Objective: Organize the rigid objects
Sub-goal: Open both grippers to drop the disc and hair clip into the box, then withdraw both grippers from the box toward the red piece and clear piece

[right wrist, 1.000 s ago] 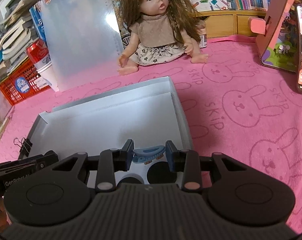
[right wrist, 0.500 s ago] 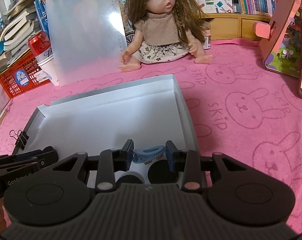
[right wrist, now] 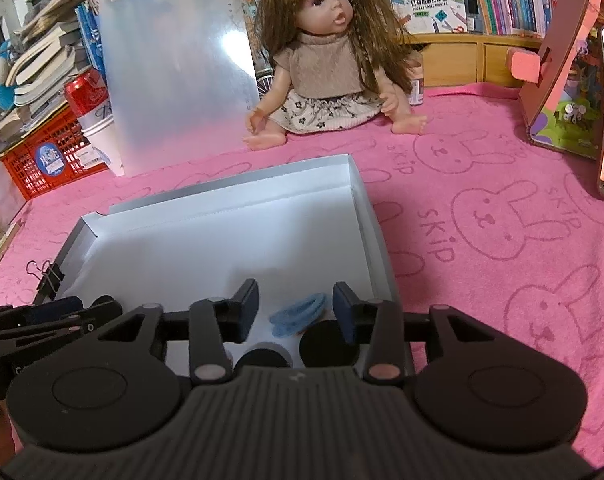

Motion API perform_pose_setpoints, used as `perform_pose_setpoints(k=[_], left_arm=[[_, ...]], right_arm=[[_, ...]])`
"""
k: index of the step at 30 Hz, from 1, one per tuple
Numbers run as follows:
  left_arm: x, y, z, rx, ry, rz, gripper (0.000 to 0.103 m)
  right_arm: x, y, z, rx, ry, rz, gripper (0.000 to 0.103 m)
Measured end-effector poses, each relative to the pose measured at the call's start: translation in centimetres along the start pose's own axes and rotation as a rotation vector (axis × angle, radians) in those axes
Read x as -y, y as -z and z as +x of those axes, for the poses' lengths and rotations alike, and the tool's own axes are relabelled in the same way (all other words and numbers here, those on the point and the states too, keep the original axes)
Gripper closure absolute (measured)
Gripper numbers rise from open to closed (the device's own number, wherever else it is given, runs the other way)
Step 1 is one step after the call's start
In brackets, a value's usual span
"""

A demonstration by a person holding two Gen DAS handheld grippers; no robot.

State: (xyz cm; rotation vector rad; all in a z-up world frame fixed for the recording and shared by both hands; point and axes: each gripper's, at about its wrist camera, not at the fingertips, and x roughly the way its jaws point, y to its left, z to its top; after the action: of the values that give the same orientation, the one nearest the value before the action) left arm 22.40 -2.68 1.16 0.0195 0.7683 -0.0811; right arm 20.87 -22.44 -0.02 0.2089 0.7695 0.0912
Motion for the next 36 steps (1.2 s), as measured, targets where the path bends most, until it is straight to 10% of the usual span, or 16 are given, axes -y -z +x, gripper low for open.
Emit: perform_pose_setpoints(k=[13, 36], left_arm=[[-0.2, 0.6, -3.7, 0.065, 0.015, 0.005, 0.03], [-0.4, 4.6, -11.1, 0.165, 0.088, 0.017, 0.018]], right_arm=[[-0.6, 0.5, -3.3, 0.083, -0.017, -0.057, 0.026], [-1.4, 4.4, -10.0, 0.207, -0.098, -0.113, 0.009]])
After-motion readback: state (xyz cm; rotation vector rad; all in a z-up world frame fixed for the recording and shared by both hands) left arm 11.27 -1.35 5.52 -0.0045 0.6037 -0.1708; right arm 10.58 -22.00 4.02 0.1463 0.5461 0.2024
